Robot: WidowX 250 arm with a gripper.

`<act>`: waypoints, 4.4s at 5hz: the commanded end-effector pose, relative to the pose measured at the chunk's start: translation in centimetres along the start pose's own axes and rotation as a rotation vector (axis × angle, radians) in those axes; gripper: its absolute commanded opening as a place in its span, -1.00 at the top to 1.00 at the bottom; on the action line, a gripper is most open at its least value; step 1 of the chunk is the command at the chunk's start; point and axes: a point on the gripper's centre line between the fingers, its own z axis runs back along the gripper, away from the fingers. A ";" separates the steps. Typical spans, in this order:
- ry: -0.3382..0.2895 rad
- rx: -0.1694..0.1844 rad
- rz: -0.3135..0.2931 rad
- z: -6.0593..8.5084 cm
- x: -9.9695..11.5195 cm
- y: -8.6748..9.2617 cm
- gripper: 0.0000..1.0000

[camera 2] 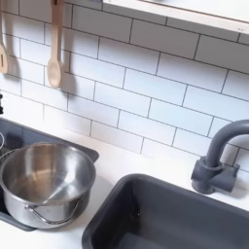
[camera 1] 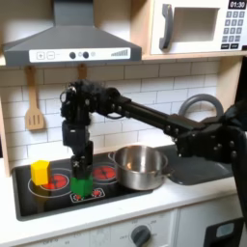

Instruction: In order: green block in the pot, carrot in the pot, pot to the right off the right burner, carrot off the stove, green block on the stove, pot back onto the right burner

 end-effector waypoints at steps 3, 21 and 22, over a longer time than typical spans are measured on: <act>-0.033 -0.084 -0.139 3.4 -0.6 -2.0 -1.00; 0.050 -0.013 -1.082 -1.2 -16.5 -6.5 -1.00; 0.060 -0.011 -1.082 -1.4 -16.3 -6.4 0.13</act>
